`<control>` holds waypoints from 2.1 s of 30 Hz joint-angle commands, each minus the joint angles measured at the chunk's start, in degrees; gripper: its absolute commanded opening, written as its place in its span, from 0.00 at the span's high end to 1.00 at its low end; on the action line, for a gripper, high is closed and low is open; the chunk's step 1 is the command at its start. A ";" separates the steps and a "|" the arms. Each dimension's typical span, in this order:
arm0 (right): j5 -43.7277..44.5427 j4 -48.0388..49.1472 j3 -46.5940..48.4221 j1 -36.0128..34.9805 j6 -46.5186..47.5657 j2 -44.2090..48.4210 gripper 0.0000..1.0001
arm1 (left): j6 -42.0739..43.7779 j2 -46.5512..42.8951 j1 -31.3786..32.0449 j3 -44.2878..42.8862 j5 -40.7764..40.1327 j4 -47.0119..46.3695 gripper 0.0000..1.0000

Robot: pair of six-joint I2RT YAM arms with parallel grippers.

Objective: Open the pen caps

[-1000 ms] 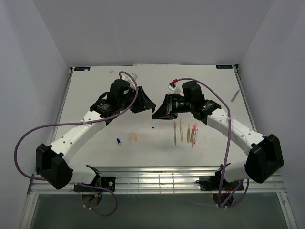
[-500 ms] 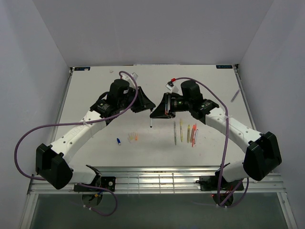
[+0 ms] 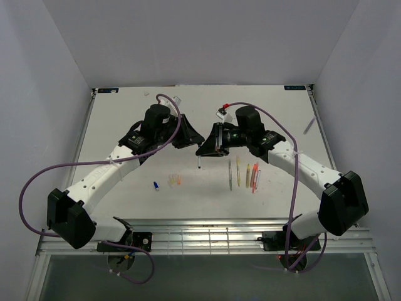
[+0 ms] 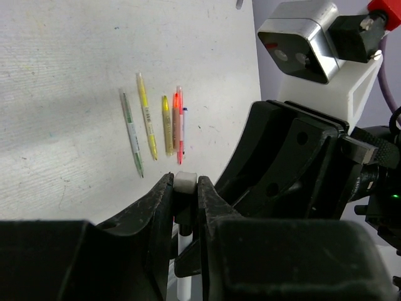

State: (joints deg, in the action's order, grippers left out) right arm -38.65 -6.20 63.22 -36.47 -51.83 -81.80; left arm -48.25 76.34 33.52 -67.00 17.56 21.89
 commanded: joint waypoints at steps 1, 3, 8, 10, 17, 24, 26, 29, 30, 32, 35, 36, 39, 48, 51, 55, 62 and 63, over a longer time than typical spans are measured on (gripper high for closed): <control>0.24 1.27 1.73 -0.97 1.21 -0.82 0.86 | -1.76 -0.84 0.14 -0.41 0.02 -0.53 1.00; 0.77 0.14 2.60 -1.24 1.99 -1.26 0.92 | -2.64 -0.66 0.14 -0.67 -0.59 -0.18 1.00; 11.03 -16.88 9.89 -4.65 13.55 -3.27 0.92 | -5.01 2.76 -1.08 -7.06 -6.39 10.52 1.00; 20.57 -27.40 15.06 -6.85 18.15 -4.59 0.92 | -6.32 5.13 -2.48 -9.19 -7.80 14.57 1.00; 36.28 -38.72 15.18 -12.66 24.41 -6.36 0.92 | -8.80 9.53 -7.85 -14.29 -8.33 17.49 1.00; 33.39 -38.10 12.46 -10.47 24.76 -3.98 0.92 | -0.37 5.15 -9.35 -12.37 -10.18 13.28 1.00; 28.39 -36.61 11.23 -8.37 24.67 -3.02 0.92 | 3.66 2.78 -9.44 -10.70 -10.62 13.09 1.00; 18.73 -31.09 7.98 -7.91 25.55 -2.23 0.92 | 5.27 -0.29 -9.70 -8.06 -11.50 13.09 1.00; 15.66 -28.81 5.10 -8.00 25.29 -1.88 0.92 | 5.27 -0.83 -10.05 -7.45 -11.41 12.57 1.00; 6.95 -21.07 1.66 -8.09 23.20 -0.39 0.92 | 5.36 -1.27 -10.31 -6.57 -11.06 12.13 1.00; -2.38 -12.27 -4.15 -8.18 21.08 1.90 0.92 | 6.41 -0.84 -10.84 -6.30 -10.36 11.51 1.00; -0.22 -12.35 -5.03 -8.18 21.25 2.60 0.92 | 7.11 -0.84 -11.02 -6.12 -10.18 11.33 1.00; 4.98 -17.00 -5.74 -6.17 21.77 5.42 0.92 | 8.26 -1.01 -11.19 -6.12 -11.58 13.08 1.00; 16.85 -31.84 -6.10 5.71 28.62 7.71 0.92 | 11.08 -3.82 -10.06 3.10 -1.31 12.48 1.00; 18.79 -31.78 -5.13 5.79 29.68 5.95 0.92 | 9.23 -3.83 -7.95 5.74 -2.00 11.51 1.00; 22.38 -26.87 -5.04 5.71 28.19 2.88 0.92 | 7.56 -1.02 -2.25 5.66 -4.37 11.07 1.00; 24.94 -23.78 -2.84 5.53 27.31 -4.06 0.92 | 5.45 4.26 1.64 5.83 -6.22 11.77 1.00; 25.20 -23.51 -2.75 5.36 26.96 -4.85 0.92 | 5.45 4.78 2.16 5.92 -6.92 12.12 1.00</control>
State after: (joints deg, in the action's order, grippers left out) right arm -15.73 -32.36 57.82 -30.57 -24.73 -84.62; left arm -41.82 80.51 34.92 -60.75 12.78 33.89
